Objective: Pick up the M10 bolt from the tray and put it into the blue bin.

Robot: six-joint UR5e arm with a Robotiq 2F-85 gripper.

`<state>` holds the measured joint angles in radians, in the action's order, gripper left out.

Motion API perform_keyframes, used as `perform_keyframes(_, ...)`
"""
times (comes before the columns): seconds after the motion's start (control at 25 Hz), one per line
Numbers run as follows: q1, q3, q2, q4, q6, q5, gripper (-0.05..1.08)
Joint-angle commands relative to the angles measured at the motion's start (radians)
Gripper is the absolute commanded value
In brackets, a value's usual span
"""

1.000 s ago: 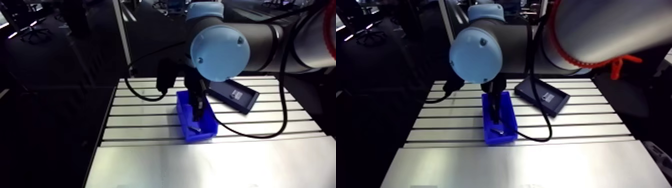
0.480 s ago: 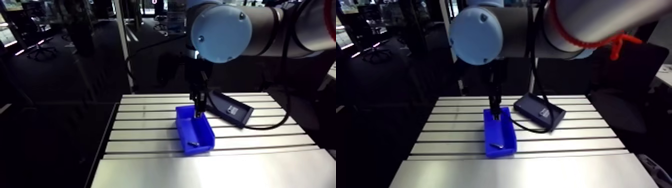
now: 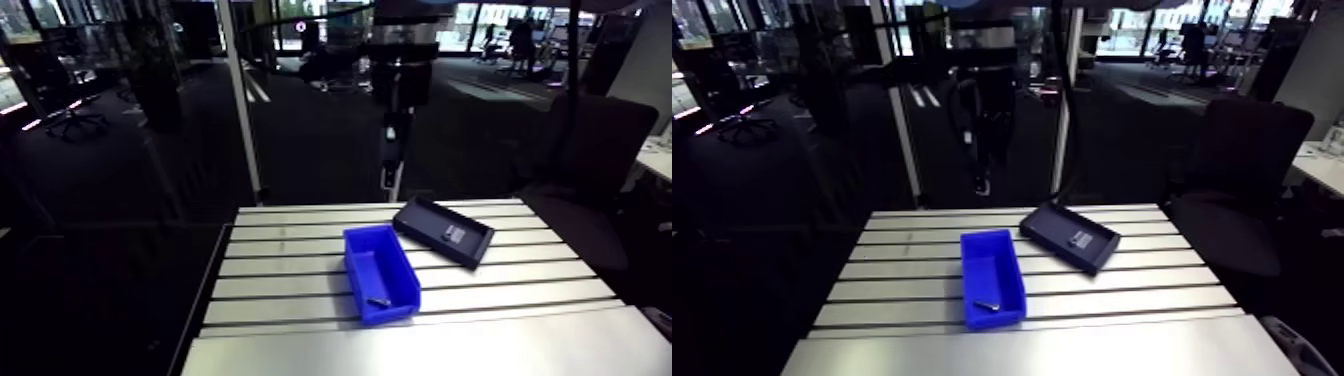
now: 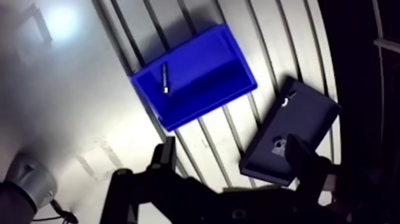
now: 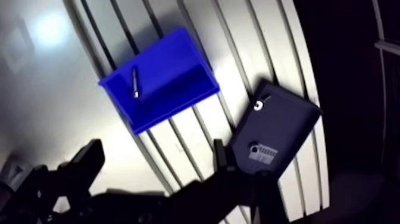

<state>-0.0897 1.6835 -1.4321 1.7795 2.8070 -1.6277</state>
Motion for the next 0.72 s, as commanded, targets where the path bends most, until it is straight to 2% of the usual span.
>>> perform_keyframes(0.04, -0.002, -0.138, 0.0, -0.114, -0.407, -0.005, 0.0)
perform_keyframes(0.28, -0.008, -0.201, 0.006, -0.153, -0.717, -0.005, 0.0)
perform_keyframes(0.48, -0.067, -0.242, 0.006, -0.183, -0.932, 0.015, 0.0)
perform_keyframes(0.72, -0.085, -0.264, -0.003, -0.222, -0.987, 0.024, 0.01)
